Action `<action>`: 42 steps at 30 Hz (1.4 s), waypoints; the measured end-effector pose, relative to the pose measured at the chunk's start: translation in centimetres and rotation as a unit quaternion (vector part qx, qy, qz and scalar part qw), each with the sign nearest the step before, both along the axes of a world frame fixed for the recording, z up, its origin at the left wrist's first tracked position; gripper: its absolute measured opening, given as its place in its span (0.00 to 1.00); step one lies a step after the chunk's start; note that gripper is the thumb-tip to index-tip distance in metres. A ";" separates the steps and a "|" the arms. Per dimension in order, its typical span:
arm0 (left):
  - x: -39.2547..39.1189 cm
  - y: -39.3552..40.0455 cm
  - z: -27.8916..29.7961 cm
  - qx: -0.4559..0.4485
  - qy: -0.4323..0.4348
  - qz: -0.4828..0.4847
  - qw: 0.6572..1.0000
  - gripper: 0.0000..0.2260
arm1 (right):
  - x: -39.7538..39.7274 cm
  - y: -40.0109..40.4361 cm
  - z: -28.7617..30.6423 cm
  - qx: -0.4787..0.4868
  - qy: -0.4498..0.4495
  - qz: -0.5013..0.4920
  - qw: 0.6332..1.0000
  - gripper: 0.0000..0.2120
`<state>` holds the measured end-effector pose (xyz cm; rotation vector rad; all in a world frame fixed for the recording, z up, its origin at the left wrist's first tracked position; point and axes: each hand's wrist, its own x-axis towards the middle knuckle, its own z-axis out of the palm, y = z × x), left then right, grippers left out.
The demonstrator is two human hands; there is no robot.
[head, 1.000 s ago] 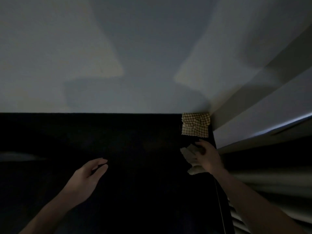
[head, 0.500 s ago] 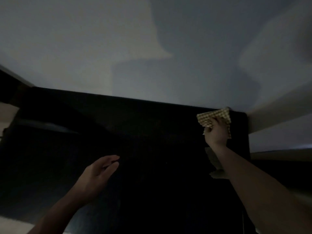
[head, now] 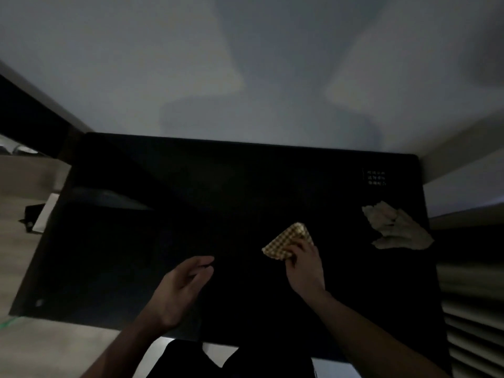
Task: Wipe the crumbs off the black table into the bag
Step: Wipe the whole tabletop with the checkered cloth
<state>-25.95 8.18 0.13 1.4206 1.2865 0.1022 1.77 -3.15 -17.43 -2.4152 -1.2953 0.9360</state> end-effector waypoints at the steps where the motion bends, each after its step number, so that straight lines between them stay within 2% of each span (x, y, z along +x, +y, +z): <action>1: -1.4 0.2 -0.1 -0.005 -0.004 -0.002 1.000 0.11 | -2.3 -0.7 0.0 -0.008 0.002 -0.013 1.000 0.14; 7: -11.1 2.5 -0.9 -0.004 -0.028 -0.054 0.998 0.09 | -15.1 -1.6 1.5 -0.027 0.038 -0.063 0.997 0.20; 10: -16.6 4.7 -1.6 0.006 -0.028 -0.064 0.998 0.08 | -20.4 -1.4 2.1 0.011 0.040 -0.126 0.991 0.22; 15: -22.3 6.5 -1.5 0.029 -0.023 -0.019 0.999 0.07 | -23.3 -1.8 2.8 0.011 -0.016 -0.195 0.981 0.31; 19: -24.9 6.9 -1.8 0.025 -0.002 -0.010 1.000 0.07 | -22.1 -0.5 1.9 0.012 -0.013 -0.223 0.975 0.39; 22: -26.1 6.0 -2.8 0.028 0.034 -0.001 0.999 0.07 | -20.9 1.1 0.0 -0.022 -0.016 -0.213 0.977 0.43; 26: -27.8 5.5 -4.0 0.022 0.041 0.027 0.999 0.08 | -23.0 3.9 -1.5 -0.065 -0.067 -0.181 0.979 0.43; 34: -31.2 10.3 -6.3 0.028 0.056 0.042 0.997 0.07 | -34.6 8.1 -1.6 -0.010 -0.036 0.010 0.999 0.38; 42: -37.5 18.9 -10.4 0.025 0.047 0.056 0.997 0.06 | -44.7 12.8 -2.5 0.005 -0.024 0.045 0.999 0.39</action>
